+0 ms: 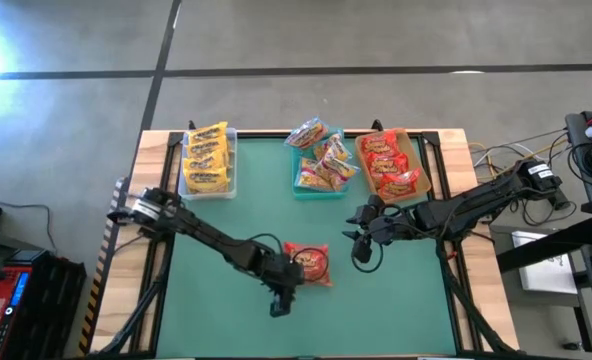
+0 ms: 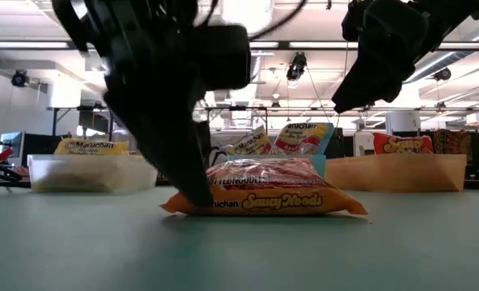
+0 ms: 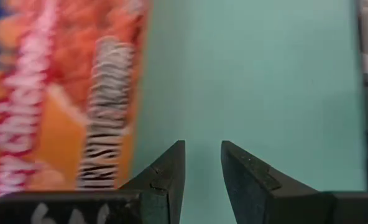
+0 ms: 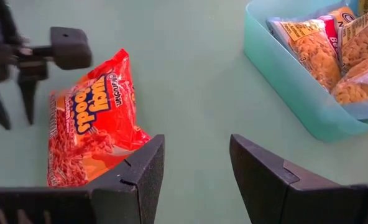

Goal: Sort Maruchan noodles
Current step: Put the orange noodle pack into the orange bin

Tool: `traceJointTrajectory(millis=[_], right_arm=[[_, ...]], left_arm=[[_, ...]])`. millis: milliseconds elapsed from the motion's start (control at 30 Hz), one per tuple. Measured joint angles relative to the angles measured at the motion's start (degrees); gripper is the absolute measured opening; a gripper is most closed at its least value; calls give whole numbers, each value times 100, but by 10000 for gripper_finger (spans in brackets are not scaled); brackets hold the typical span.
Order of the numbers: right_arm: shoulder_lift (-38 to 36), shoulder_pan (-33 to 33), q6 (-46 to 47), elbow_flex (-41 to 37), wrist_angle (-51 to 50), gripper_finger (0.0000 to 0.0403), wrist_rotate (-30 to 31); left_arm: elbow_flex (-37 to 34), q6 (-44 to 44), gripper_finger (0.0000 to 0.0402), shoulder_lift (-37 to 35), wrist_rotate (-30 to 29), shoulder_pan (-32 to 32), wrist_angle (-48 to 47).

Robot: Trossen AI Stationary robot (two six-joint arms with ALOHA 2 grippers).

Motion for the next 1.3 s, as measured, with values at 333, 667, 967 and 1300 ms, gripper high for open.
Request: traceJointTrajectory(millis=[333, 667, 967, 1300], right_arm=[[0, 0, 17, 0, 0, 171, -1], [0, 0, 17, 0, -1, 171, -2], [0, 0, 17, 0, -1, 171, -2], [-2, 0, 462, 7, -346, 171, -6]], left_arm=[[2, 359, 87, 91, 19, 195, -290], [24, 812, 86, 59, -593, 576, -729], [-8, 1229, 87, 96, -2356, 944, -413], [26, 878, 87, 89, -704, 795, -260]])
